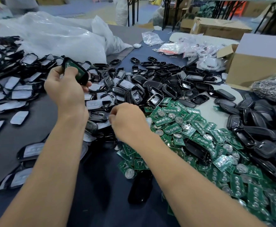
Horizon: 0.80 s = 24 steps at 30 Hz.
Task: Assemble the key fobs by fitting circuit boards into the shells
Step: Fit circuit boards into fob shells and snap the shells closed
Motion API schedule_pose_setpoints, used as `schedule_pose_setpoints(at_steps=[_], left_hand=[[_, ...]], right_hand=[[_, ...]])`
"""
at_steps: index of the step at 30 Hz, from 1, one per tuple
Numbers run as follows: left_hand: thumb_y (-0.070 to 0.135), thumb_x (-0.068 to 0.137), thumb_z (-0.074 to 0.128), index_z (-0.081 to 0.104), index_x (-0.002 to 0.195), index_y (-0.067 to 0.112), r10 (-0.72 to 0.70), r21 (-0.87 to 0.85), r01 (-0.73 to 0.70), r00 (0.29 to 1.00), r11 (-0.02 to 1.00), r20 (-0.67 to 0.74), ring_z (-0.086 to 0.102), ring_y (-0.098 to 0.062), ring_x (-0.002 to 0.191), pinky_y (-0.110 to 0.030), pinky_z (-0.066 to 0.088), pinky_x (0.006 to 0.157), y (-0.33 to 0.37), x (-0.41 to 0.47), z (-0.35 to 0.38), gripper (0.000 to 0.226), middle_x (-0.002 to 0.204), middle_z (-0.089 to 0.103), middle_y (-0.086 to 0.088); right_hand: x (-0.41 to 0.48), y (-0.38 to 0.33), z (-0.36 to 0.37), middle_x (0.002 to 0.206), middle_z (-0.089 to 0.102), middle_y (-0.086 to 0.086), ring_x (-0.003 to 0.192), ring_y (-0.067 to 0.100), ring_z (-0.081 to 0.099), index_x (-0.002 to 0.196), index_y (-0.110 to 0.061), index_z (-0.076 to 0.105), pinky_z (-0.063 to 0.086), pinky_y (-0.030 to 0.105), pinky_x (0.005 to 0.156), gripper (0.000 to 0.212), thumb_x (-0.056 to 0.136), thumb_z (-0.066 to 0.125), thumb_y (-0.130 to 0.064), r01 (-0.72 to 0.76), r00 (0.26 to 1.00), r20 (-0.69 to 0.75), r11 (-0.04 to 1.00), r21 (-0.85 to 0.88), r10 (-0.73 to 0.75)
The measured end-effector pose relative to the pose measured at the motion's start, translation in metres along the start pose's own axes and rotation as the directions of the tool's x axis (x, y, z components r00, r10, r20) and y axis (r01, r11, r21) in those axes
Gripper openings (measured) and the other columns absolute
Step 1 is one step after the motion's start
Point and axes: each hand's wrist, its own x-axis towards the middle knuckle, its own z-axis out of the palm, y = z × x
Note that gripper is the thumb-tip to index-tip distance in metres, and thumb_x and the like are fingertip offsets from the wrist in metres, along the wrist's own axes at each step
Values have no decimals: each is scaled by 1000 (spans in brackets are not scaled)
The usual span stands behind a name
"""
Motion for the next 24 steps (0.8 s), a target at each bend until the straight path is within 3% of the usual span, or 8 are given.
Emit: schedule_pose_setpoints(at_steps=[4,7,10,12,14,19,22,24], left_hand=[[4,92,57,54,84,15,10,1,-10,1000,1000,26,57,-22,48,-28,39,45,2,-5,-3,15,70,69,-9],[3,94,57,55,82,15,0,25,-1,999,1000,37,57,-19,46,-28,40,45,2,-11,-4,18,73,68,-10],[3,96,57,55,82,15,-26,34,24,998,999,54,56,-17,44,-27,41,44,1,-16,-2,19,73,65,-11],[4,97,58,55,84,15,-35,55,30,996,998,86,57,-17,44,-26,41,44,-1,-20,1,17,73,66,-10],[6,97,59,56,87,15,-51,86,37,985,996,163,59,-17,44,-26,42,43,-5,-30,10,14,76,68,-13],[15,91,65,65,71,32,-169,216,63,841,974,515,62,-22,63,-29,48,48,-25,-88,56,26,80,69,-17],[16,88,67,65,63,30,-197,346,-21,787,938,584,60,-15,59,-32,55,47,-40,-114,73,29,62,62,6],[20,86,67,70,69,31,-240,371,8,775,929,584,68,-13,53,-32,60,50,-46,-124,72,21,61,69,6]], right_hand=[[12,-7,10,115,65,7,110,32,58,113,-18,67,33,43,89,25,96,63,-36,102,995,30,962,-254,-97],[9,-9,7,113,64,5,108,31,59,110,-20,66,30,43,87,19,95,65,-31,105,994,51,965,-239,-96],[0,-5,-9,99,69,3,96,29,63,95,-21,63,44,38,89,8,95,67,-28,15,999,51,999,-29,-13],[-12,9,-31,85,69,-1,78,21,65,86,-22,61,53,33,72,10,93,68,-23,-49,998,32,987,153,44],[-28,28,-57,65,67,-6,55,12,61,77,-22,63,45,24,52,14,89,71,-20,-115,993,-1,934,339,122],[-71,79,-102,63,67,3,48,15,55,75,-17,68,39,19,43,20,86,72,0,-168,938,-60,599,783,341],[-84,97,-111,68,68,9,47,13,55,85,-14,67,39,19,43,17,90,69,2,-153,925,-35,456,877,378],[-88,103,-110,70,69,12,49,13,57,92,-10,67,41,20,44,14,92,68,3,-119,924,-45,398,909,379]])
